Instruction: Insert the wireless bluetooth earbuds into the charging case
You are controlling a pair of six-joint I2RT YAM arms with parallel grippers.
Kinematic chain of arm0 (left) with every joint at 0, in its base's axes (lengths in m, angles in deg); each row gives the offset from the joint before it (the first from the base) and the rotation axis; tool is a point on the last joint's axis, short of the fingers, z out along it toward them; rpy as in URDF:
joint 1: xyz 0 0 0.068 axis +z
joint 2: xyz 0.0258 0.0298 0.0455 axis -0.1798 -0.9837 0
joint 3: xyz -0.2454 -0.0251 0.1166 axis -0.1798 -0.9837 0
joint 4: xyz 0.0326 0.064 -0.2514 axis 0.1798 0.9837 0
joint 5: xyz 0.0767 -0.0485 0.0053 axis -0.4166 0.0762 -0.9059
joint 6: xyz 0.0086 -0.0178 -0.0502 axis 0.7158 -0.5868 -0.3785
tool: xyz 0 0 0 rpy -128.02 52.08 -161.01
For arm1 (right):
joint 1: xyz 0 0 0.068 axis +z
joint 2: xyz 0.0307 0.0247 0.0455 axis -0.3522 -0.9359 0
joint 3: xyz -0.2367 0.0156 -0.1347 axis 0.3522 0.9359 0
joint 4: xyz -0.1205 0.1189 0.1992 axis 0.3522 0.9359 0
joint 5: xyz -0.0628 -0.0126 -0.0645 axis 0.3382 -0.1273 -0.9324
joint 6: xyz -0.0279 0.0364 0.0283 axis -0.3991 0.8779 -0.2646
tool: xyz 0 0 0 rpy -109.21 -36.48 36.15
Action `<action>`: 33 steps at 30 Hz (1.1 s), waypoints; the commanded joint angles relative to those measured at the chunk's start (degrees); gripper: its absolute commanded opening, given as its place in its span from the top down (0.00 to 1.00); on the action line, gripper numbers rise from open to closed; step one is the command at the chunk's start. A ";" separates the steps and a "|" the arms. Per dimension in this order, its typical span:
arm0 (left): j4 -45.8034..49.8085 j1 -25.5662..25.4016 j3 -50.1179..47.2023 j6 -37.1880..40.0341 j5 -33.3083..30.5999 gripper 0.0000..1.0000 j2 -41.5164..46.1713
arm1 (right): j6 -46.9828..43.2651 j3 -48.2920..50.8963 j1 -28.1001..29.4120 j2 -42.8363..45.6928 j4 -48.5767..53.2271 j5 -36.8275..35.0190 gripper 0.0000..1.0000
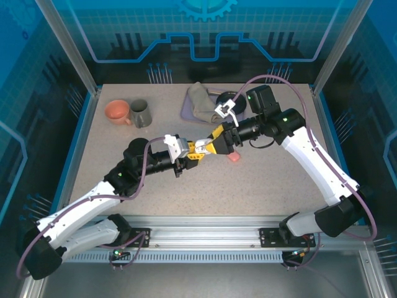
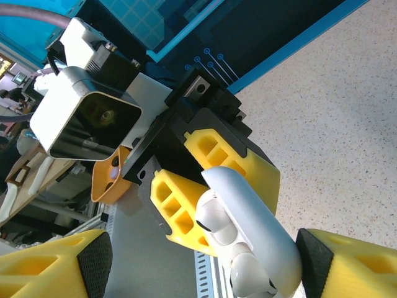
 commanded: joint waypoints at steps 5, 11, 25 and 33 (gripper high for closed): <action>-1.31 -0.32 1.35 0.06 0.32 1.00 -0.88 | -1.88 1.29 0.99 3.86 -0.07 2.13 0.20; -1.27 -0.33 1.63 0.00 0.42 1.00 -1.05 | -3.50 1.67 0.87 4.76 1.50 -1.43 0.19; -0.60 -0.35 0.86 0.31 1.34 1.00 1.32 | -18.70 18.82 -1.32 22.26 -16.20 -15.55 0.00; 2.55 -0.34 2.32 1.42 4.33 1.00 2.25 | -33.15 23.34 -0.79 23.78 -16.73 -9.36 0.01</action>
